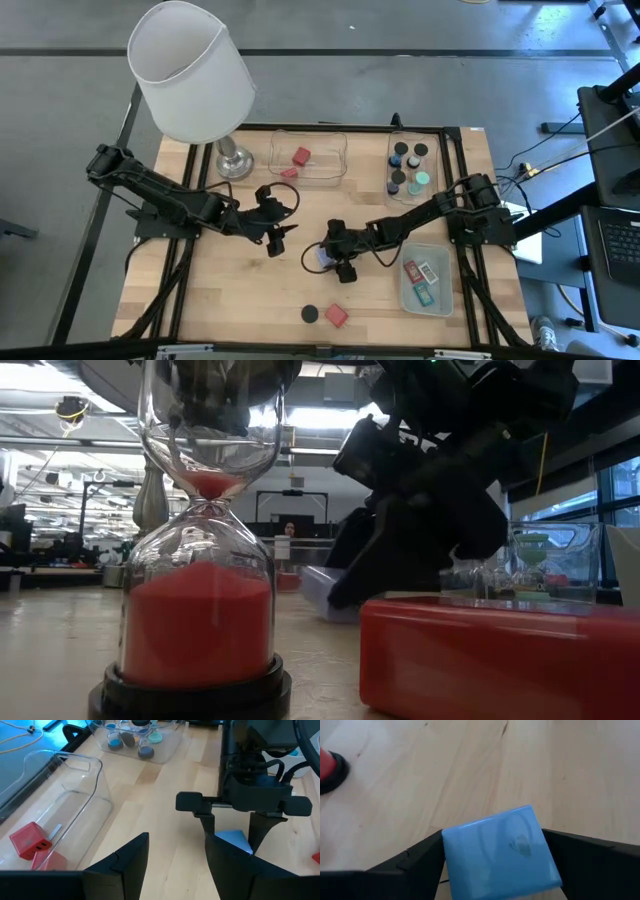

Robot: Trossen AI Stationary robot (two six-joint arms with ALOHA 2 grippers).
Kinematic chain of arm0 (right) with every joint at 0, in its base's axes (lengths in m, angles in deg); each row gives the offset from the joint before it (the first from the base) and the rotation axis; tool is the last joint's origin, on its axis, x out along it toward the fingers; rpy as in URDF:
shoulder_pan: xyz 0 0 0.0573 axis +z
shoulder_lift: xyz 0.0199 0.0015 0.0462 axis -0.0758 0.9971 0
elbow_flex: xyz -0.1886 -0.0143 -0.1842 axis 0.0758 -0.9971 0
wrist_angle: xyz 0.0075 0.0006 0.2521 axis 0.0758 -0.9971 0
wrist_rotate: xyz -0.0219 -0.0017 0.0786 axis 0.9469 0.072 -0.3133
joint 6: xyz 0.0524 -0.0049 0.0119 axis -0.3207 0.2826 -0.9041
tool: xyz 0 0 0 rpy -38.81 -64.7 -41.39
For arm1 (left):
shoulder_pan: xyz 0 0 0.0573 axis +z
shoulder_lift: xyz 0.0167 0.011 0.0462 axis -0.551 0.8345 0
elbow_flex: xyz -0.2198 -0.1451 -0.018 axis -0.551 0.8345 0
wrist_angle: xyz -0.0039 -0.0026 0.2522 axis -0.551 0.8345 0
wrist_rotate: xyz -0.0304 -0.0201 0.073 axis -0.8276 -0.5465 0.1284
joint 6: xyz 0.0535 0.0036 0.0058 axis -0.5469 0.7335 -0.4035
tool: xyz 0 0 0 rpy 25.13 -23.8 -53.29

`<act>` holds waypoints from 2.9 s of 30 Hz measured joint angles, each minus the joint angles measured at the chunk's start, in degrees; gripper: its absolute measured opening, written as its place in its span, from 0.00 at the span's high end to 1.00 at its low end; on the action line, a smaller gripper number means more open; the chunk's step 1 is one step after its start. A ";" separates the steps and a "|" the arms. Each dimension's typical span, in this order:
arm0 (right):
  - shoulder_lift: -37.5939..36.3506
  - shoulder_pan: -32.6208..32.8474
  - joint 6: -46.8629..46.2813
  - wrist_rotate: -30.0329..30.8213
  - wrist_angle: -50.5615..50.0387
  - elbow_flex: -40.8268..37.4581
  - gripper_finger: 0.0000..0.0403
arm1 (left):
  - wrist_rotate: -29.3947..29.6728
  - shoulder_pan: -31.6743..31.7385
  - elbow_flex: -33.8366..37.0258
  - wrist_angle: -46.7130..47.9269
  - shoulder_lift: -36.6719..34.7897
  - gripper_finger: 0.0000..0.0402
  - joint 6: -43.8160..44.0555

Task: Pick & Place Office items
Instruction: Put the blue charger adapter into the left transparent bin

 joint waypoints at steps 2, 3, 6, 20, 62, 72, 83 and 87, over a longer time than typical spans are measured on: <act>-0.02 -0.01 -1.20 -0.86 -0.01 0.01 0.27 | 0.03 0.00 0.00 -0.02 0.00 0.53 -0.03; -0.02 0.01 -2.08 -0.84 -0.02 0.02 0.27 | 0.04 0.00 0.00 -0.01 0.00 0.53 -0.07; -0.02 0.01 -5.21 -0.99 -0.06 0.02 0.28 | 0.04 0.00 0.00 -0.02 0.00 0.53 -0.09; -16.78 -6.17 -11.02 1.11 -3.68 0.07 0.28 | 0.35 0.00 0.00 -0.08 0.00 0.53 -0.02; 3.15 -34.64 -10.17 4.56 -25.85 26.11 0.28 | 13.31 0.00 0.00 0.02 0.02 0.53 -2.10; 6.93 -35.44 -9.04 4.10 -29.45 29.88 0.28 | 13.22 0.02 0.00 2.64 0.02 0.53 -2.12; 7.10 -35.00 -0.38 3.29 -29.57 29.64 0.28 | 13.22 0.01 0.00 2.94 0.02 0.53 -2.12; 7.10 -34.62 7.03 3.33 -28.73 29.64 0.28 | 13.22 0.00 0.00 2.95 0.02 0.53 -2.12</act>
